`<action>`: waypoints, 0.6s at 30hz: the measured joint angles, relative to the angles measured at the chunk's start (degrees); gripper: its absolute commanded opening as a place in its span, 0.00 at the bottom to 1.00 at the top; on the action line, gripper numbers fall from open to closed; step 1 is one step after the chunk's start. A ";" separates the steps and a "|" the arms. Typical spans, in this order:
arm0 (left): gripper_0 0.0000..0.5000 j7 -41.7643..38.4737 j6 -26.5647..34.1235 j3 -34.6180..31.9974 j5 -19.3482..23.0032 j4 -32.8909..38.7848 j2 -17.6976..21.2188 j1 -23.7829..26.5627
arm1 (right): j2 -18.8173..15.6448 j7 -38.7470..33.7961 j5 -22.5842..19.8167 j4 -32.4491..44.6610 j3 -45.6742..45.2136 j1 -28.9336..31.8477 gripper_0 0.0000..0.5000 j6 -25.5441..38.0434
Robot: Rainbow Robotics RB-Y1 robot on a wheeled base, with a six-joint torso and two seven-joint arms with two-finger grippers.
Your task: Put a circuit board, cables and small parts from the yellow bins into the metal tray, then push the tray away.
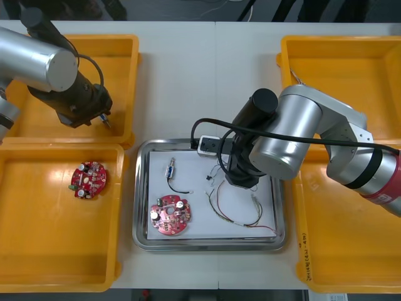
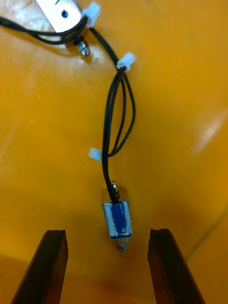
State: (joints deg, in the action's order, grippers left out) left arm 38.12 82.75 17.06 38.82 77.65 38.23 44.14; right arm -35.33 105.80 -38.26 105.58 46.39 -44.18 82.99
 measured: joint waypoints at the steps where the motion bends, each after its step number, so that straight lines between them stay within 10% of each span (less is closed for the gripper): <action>1: 1.00 -0.37 -0.27 0.34 0.02 -0.28 0.00 0.00 | 0.16 0.00 0.29 -0.52 0.22 0.00 0.00 -0.41; 9: 1.00 -0.78 -2.03 1.17 0.71 -2.15 -0.01 0.23 | 0.40 0.00 1.71 -1.55 2.23 -0.01 0.10 -1.60; 15: 1.00 -0.78 -5.19 3.19 1.27 -6.26 -0.01 1.64 | 0.39 0.00 1.53 -1.59 2.31 -0.01 0.97 -1.60; 18: 1.00 -0.78 -5.52 3.37 1.37 -6.63 -0.01 1.78 | 0.39 0.00 1.24 -1.59 2.37 -0.01 1.00 -1.60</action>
State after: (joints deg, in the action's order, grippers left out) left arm 37.34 77.22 20.43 40.19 71.01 38.22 45.92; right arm -34.94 105.80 -37.02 103.98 48.76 -44.19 81.40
